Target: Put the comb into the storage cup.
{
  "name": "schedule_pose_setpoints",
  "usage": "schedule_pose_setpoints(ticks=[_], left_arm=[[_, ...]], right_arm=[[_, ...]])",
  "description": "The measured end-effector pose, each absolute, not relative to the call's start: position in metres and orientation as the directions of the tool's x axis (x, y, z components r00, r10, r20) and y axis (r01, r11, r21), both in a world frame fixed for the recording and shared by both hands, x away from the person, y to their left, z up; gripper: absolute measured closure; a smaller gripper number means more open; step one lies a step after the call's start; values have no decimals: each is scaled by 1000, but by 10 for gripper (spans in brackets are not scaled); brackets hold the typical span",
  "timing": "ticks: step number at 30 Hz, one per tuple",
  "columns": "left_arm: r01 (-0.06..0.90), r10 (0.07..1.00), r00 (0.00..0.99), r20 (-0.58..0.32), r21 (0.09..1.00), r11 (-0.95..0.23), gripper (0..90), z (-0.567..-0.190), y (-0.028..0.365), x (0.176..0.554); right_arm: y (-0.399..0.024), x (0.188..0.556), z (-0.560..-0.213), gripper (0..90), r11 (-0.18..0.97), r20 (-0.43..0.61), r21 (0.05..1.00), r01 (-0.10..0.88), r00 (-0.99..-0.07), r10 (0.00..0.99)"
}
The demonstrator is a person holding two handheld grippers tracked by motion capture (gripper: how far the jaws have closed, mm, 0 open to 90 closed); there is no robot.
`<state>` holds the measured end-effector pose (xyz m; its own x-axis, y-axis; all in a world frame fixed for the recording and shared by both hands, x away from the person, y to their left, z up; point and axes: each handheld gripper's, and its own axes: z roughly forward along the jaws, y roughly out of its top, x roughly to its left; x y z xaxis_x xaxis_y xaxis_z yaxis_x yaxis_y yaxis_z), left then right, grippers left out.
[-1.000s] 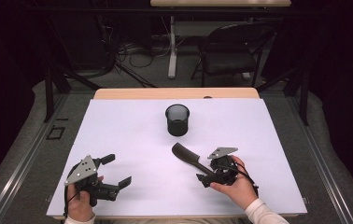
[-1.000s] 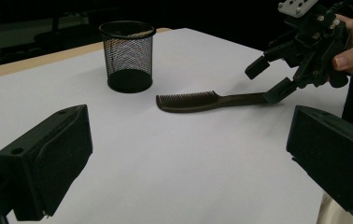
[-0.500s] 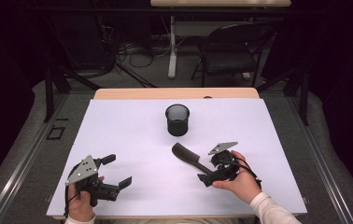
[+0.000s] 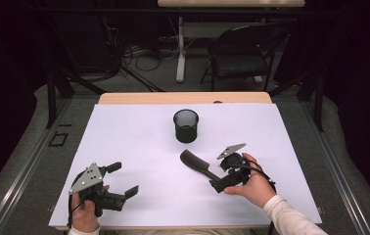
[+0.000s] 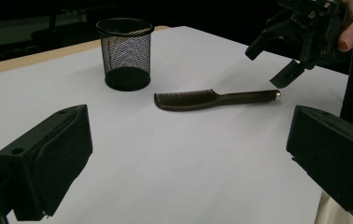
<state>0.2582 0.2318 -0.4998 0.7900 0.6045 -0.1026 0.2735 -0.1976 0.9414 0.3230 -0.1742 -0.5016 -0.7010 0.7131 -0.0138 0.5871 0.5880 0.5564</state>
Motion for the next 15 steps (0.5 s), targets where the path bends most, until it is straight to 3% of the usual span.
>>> schedule_pose_setpoints(ticks=[15], left_arm=[[279, 605, 790, -103, 939, -203, 4, -500, 231, 259]], right_arm=[[-168, 336, -499, 63, 669, -9, 437, 601, -741, 672]])
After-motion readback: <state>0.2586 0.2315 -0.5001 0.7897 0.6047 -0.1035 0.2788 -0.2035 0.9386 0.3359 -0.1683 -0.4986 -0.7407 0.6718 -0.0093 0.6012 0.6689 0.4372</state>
